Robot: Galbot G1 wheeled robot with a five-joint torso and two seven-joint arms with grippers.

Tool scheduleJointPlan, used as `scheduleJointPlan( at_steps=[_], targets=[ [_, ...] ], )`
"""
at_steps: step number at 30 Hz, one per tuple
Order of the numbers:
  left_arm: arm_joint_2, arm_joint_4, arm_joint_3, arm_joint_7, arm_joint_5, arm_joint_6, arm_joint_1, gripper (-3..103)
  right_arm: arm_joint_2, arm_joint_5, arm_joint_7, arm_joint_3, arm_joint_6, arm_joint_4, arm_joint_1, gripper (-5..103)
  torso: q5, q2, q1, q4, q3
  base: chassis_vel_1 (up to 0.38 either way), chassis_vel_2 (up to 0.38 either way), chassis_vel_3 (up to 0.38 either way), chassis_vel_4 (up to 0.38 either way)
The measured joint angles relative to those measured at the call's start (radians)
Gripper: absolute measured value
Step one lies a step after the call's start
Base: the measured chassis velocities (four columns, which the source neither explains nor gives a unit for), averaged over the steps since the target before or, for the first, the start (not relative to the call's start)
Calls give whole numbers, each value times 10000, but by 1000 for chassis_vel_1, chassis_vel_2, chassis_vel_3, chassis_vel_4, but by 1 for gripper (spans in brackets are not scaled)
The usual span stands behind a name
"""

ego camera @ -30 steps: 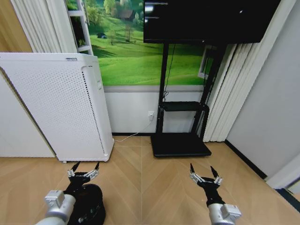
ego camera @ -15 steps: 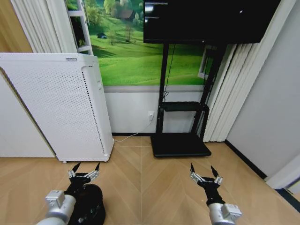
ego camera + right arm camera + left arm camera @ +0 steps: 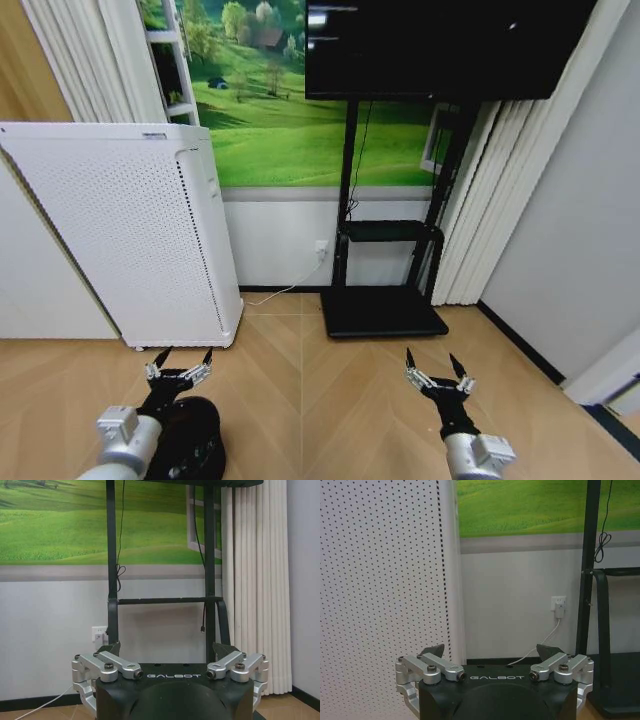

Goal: Pick up the trash bin and place the garbage on the floor into it.

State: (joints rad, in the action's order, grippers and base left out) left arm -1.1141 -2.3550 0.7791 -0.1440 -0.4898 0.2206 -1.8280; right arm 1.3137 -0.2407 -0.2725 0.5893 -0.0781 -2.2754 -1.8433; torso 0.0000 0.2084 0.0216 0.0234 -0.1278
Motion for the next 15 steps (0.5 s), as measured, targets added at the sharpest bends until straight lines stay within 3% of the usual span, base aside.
scheduleJointPlan(
  at_steps=[15],
  targets=[
    [0,1,5,0,-1,0,0,100,-1,-3,2,-1,-8,1,1,100,0,641,202,0,-438,0,0,0,0]
  ],
)
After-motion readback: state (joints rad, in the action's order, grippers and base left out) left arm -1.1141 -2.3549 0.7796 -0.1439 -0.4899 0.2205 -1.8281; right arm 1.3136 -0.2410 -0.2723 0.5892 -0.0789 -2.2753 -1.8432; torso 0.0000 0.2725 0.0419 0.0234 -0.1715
